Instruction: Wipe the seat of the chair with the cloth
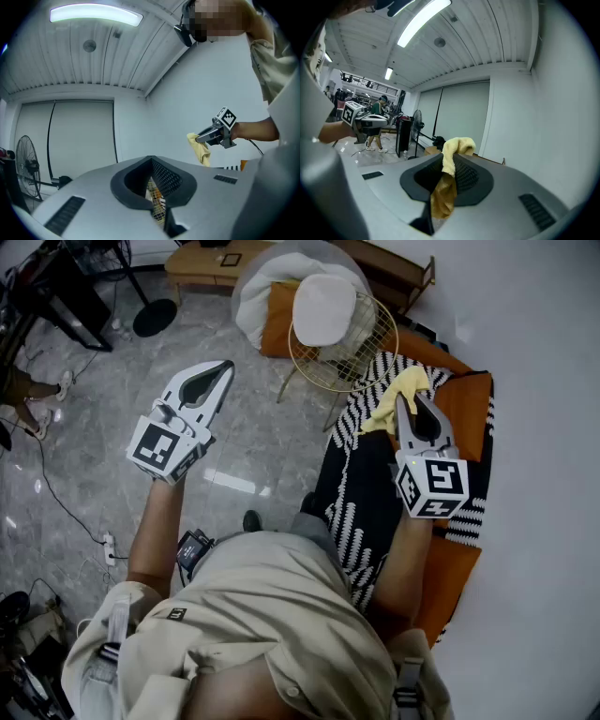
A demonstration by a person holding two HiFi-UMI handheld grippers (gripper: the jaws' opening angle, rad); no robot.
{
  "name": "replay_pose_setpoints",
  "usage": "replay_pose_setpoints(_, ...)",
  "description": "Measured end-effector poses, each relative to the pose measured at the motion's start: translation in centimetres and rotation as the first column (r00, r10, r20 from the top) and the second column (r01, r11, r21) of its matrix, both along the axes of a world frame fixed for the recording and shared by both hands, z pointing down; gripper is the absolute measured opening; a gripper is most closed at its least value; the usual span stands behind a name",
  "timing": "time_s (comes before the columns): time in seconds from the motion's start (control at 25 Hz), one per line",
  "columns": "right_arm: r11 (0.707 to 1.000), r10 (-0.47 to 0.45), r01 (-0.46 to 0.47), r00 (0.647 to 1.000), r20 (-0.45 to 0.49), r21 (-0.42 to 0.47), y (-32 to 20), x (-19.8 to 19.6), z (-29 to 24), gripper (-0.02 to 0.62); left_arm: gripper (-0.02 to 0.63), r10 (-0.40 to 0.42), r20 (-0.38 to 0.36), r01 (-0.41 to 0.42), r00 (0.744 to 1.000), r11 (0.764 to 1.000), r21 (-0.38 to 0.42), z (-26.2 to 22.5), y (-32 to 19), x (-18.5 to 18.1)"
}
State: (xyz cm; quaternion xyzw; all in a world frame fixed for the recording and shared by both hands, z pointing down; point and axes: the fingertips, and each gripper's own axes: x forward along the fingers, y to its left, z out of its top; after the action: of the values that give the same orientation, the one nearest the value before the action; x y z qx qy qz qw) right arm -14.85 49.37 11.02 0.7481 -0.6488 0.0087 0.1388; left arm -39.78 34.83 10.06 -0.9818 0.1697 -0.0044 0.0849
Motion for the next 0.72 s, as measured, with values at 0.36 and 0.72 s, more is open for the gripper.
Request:
replay_pose_setpoints(0.36, 1.000, -0.031, 0.031, 0.999, 0.025, -0.005, -0.5, 4.6, 0.8, 0.069, 0.015, -0.009, -0.014, 0.009, 1.000, 0.998, 0.057, 0.3, -0.1, 4.7)
replay_pose_setpoints(0.72, 0.994, -0.108, 0.106, 0.991, 0.074, 0.024, -2.9, 11.6, 1.9, 0.074, 0.015, -0.104, 0.051, 0.105, 0.993, 0.994, -0.015, 1.4, -0.6, 11.5)
